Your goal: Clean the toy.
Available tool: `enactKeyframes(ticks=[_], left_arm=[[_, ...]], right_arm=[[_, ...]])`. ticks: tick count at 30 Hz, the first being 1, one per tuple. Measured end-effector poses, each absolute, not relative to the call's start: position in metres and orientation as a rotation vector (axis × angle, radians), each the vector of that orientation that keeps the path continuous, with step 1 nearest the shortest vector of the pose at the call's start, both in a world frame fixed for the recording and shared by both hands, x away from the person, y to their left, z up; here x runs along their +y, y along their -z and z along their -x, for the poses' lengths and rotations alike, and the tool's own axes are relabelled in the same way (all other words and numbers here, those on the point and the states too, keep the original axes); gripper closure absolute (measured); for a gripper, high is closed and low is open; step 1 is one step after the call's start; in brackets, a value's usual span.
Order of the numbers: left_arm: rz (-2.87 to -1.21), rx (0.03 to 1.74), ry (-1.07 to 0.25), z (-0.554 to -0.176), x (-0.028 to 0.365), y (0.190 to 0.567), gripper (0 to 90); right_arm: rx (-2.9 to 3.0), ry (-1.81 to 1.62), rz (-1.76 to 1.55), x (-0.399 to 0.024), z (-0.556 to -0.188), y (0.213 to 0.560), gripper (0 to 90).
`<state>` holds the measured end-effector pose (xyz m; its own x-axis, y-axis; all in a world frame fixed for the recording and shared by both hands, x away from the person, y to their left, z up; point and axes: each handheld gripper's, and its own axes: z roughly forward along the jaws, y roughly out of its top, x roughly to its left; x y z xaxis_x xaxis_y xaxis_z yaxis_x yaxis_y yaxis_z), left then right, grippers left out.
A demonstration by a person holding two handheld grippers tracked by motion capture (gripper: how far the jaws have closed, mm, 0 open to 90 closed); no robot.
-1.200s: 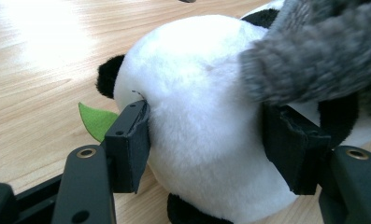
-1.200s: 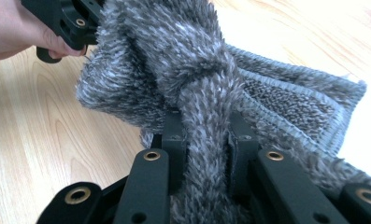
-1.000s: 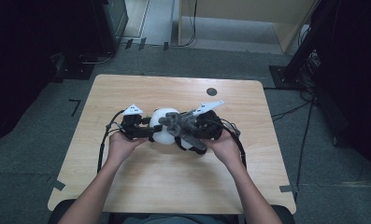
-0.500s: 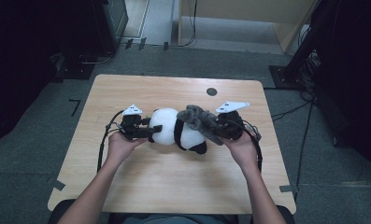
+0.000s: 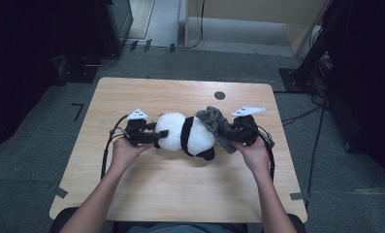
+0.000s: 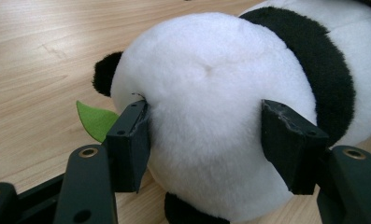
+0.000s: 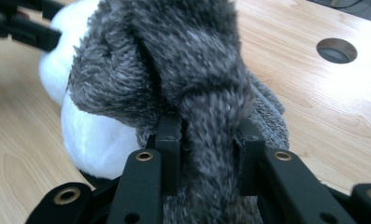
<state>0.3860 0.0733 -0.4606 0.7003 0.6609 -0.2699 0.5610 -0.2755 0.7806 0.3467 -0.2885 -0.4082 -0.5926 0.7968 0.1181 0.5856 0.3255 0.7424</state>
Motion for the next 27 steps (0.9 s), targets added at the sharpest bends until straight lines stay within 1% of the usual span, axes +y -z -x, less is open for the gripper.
enactKeyframes(ticks=[4,6,9,19,27], left_arm=[[-1.958,0.94,-0.136,-0.386,0.073,0.461,36.5],[-1.957,0.941,-0.138,-0.386,0.073,0.461,36.5],[-1.953,0.942,-0.139,-0.386,0.073,0.461,36.5],[-1.946,0.943,-0.14,-0.386,0.072,0.461,36.5],[-1.942,0.951,-0.136,-0.386,0.072,0.461,36.5]], right_arm=[[2.338,-1.098,-1.151,-0.286,-0.345,0.41,59.2],[2.347,-1.105,-1.151,-0.287,-0.344,0.411,65.5],[2.35,-1.099,-1.168,-0.287,-0.344,0.415,69.9],[2.36,-1.144,-1.248,-0.293,-0.347,0.432,72.1],[2.4,-1.073,-1.307,-0.293,-0.352,0.449,72.9]])
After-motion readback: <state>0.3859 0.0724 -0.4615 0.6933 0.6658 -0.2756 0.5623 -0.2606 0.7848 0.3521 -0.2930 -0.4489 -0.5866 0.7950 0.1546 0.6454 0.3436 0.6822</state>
